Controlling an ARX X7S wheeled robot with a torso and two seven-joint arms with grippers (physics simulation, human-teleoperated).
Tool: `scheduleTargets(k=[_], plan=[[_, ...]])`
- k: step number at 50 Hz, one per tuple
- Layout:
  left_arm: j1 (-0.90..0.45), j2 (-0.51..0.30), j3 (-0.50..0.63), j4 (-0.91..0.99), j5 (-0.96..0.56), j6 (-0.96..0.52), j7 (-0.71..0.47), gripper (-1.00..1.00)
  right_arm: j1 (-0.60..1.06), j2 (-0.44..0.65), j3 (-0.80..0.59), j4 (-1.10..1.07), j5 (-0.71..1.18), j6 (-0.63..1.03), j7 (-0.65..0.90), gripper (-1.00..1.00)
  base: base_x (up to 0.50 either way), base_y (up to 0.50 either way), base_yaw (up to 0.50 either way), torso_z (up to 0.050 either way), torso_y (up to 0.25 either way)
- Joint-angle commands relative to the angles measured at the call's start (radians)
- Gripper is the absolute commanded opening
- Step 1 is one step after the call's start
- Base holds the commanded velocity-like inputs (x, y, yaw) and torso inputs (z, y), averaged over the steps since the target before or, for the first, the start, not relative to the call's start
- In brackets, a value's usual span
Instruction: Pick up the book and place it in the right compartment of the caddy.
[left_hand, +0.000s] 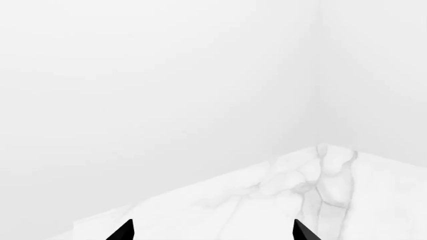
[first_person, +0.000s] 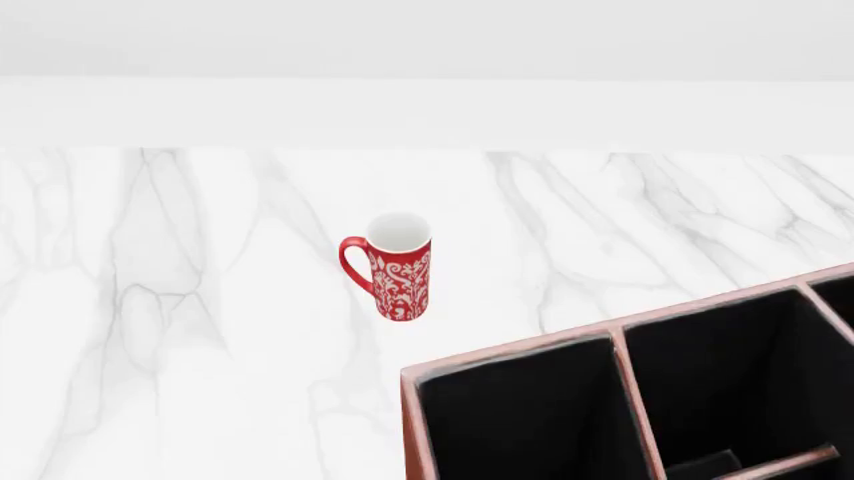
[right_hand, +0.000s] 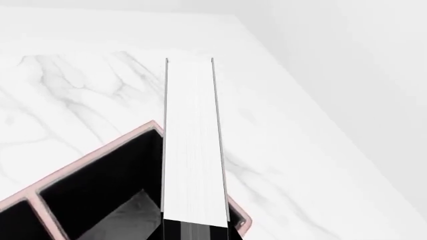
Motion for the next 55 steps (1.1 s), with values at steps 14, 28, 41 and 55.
scheduleTargets(k=[14,28,41,55], plan=[[0.004,-0.003,0.007,0.004,0.002,-0.001,-0.006,1.0,-0.109,-0.021,-0.025,0.004,-0.134,-0.124,-0.13,-1.0,0.0,0.0,0.0,0.0,0.001],[0.006,-0.002,0.006,-0.002,-0.001,0.007,-0.005,1.0,-0.254,-0.034,-0.058,0.015,-0.172,-0.224,-0.205,-1.0,0.0,0.0,0.0,0.001,0.001],[0.005,-0.007,0.012,0.005,0.0,0.001,-0.01,1.0,-0.306,-0.067,-0.085,0.057,-0.217,-0.275,-0.262,-1.0,0.0,0.0,0.0,0.0,0.002],[0.009,-0.009,0.011,0.007,-0.005,0.001,-0.013,1.0,-0.3,-0.072,-0.078,0.082,-0.199,-0.268,-0.272,1.0,0.0,0.0,0.0,0.001,0.001]])
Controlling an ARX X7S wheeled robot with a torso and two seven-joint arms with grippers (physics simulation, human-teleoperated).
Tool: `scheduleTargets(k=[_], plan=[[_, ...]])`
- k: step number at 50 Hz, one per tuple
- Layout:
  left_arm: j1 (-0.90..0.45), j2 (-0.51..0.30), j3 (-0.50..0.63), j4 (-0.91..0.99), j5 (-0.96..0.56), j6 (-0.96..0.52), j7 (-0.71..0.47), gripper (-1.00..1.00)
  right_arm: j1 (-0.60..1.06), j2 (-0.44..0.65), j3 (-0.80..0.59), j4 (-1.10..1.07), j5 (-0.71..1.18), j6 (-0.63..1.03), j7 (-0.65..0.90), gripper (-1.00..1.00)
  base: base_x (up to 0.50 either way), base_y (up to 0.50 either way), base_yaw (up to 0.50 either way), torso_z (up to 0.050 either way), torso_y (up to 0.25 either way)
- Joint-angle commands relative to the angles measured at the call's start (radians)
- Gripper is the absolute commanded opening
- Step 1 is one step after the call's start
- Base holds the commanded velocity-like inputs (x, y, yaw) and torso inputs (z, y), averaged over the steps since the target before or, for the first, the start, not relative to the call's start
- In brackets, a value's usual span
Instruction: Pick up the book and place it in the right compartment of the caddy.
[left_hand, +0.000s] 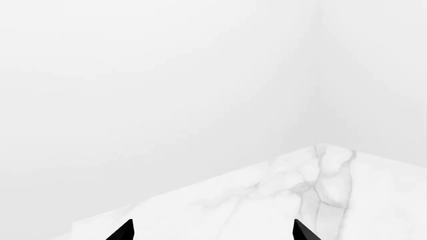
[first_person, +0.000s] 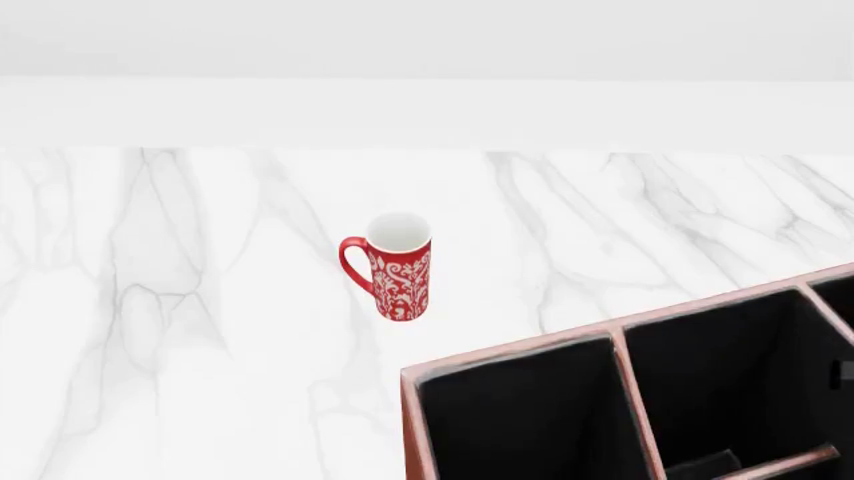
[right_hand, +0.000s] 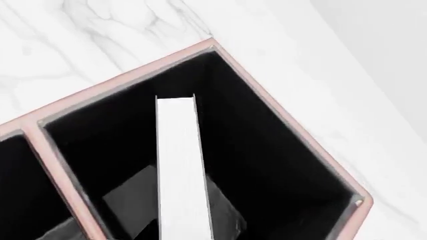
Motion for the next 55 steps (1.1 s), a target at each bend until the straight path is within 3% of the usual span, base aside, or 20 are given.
scheduleTargets(k=[1,29,36,44,51,52,55], plan=[[0.002,-0.003,0.002,0.002,-0.002,-0.001,-0.004,1.0,0.01,-0.003,0.01,0.016,-0.042,0.0,-0.015,1.0,0.0,0.0,0.0,0.0,0.0],[-0.006,-0.022,0.022,0.017,-0.005,-0.022,-0.016,1.0,0.023,-0.003,0.011,-0.005,-0.056,-0.013,-0.029,1.0,0.0,0.0,0.0,0.0,0.0],[-0.031,-0.083,0.048,0.073,-0.038,-0.099,-0.024,1.0,0.007,0.008,0.034,-0.069,-0.078,-0.088,-0.046,1.0,0.0,0.0,0.0,0.0,0.0],[-0.279,-0.314,0.258,0.146,-0.135,-0.402,-0.099,1.0,-0.048,-0.015,0.077,-0.229,-0.171,-0.307,-0.075,1.0,0.0,0.0,0.0,0.0,0.0],[-0.565,-0.385,0.489,0.093,-0.22,-0.507,-0.09,1.0,-0.106,-0.129,0.08,-0.248,-0.189,-0.426,-0.127,1.0,0.0,0.0,0.0,0.0,0.0],[-0.629,-0.396,0.564,0.071,-0.21,-0.526,-0.087,1.0,-0.105,-0.148,0.062,-0.266,-0.235,-0.441,-0.123,1.0,0.0,0.0,0.0,0.0,0.0],[-0.716,-0.389,0.643,0.032,-0.21,-0.536,-0.078,1.0,-0.106,-0.177,0.038,-0.287,-0.275,-0.45,-0.111,1.0,0.0,0.0,0.0,0.0,0.0]])
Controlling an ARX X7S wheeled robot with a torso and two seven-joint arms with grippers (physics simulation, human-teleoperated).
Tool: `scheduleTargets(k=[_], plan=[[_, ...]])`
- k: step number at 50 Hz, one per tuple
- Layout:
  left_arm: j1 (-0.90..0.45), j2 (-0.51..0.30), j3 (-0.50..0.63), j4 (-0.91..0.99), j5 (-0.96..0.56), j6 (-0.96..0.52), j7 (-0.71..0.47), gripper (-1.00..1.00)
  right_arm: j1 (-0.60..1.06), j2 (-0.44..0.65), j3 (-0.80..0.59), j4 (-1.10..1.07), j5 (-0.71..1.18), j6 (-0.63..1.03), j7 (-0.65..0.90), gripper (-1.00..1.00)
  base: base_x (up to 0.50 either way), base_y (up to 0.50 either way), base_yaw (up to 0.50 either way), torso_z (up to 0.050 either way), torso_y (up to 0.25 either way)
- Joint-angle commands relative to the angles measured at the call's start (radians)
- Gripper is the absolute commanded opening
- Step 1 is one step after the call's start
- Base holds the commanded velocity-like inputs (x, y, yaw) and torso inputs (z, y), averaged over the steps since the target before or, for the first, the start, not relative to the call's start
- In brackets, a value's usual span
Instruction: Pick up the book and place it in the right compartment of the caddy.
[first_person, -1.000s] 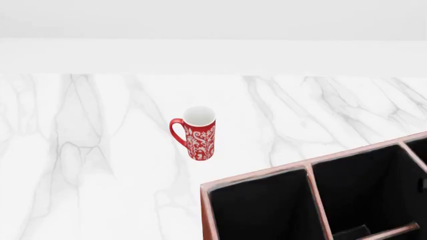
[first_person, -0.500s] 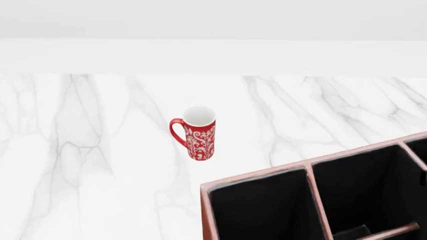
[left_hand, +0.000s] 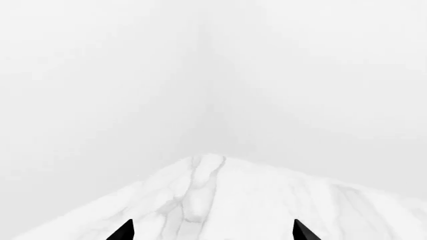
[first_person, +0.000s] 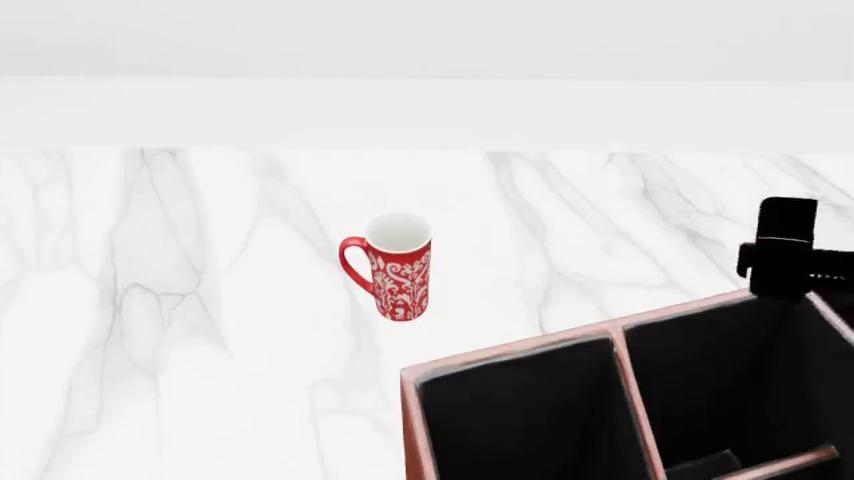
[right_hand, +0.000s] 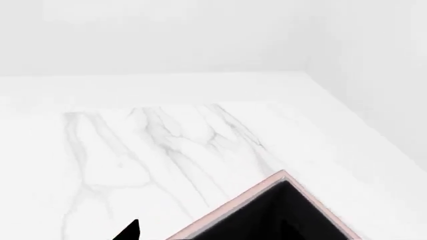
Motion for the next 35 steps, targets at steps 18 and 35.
scheduleTargets(k=[18,35], plan=[[-0.724,-0.006,0.706,-0.292,0.018,-0.146,0.109,1.0,-0.064,-0.254,-0.074,-0.066,-0.167,-0.201,-0.066,1.0,0.0,0.0,0.0,0.0,0.0],[-0.87,0.068,0.834,-0.431,0.052,-0.099,0.19,1.0,-0.067,-0.31,-0.105,-0.139,-0.23,-0.223,-0.009,1.0,0.0,0.0,0.0,0.0,0.0]])
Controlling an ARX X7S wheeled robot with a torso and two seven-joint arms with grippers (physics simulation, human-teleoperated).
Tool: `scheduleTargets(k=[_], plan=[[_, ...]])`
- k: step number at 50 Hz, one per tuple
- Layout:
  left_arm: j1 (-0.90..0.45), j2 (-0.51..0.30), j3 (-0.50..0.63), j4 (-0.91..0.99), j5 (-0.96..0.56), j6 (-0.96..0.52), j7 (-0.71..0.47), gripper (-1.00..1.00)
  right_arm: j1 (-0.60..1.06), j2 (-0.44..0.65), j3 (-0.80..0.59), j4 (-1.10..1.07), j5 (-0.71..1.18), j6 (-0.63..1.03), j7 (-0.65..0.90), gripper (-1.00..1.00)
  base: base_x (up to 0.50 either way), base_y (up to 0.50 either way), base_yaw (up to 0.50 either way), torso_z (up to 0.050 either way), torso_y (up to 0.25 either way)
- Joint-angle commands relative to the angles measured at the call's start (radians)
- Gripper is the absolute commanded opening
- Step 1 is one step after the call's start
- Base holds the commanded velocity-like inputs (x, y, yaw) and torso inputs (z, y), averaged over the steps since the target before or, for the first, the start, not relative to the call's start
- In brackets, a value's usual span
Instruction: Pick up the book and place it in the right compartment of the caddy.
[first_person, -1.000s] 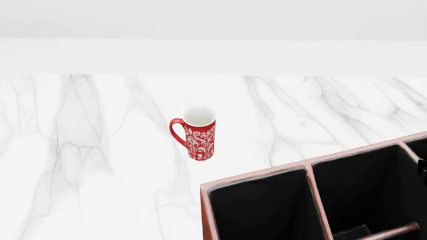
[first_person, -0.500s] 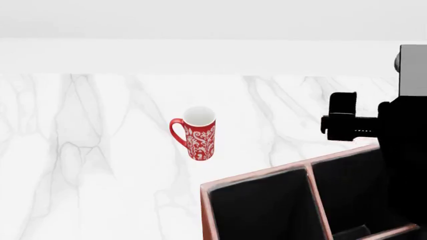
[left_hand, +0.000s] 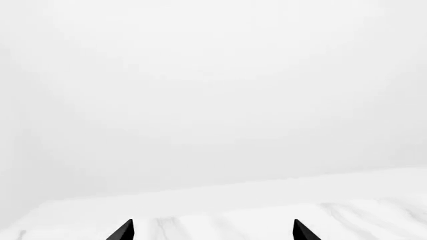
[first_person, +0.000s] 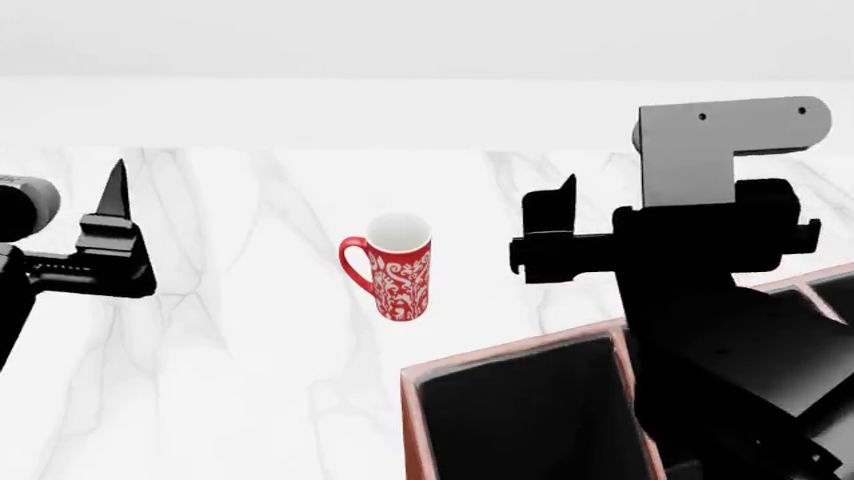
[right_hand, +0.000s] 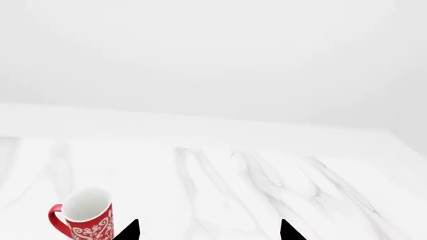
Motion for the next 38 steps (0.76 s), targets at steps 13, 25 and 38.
scheduleTargets(k=[13,25,38], plan=[[-0.119,0.045,0.117,-0.093,0.028,0.025,0.051,1.0,-0.002,-0.064,-0.023,-0.048,-0.05,-0.03,0.034,1.0,0.0,0.0,0.0,0.0,0.0],[-0.128,0.047,0.136,-0.104,0.04,0.032,0.051,1.0,0.0,-0.069,-0.026,-0.048,-0.052,-0.027,0.03,1.0,0.0,0.0,0.0,0.0,0.0],[-0.135,0.047,0.138,-0.1,0.036,0.029,0.047,1.0,0.01,-0.069,-0.025,-0.066,-0.045,-0.016,0.038,1.0,0.0,0.0,0.0,0.0,0.0]])
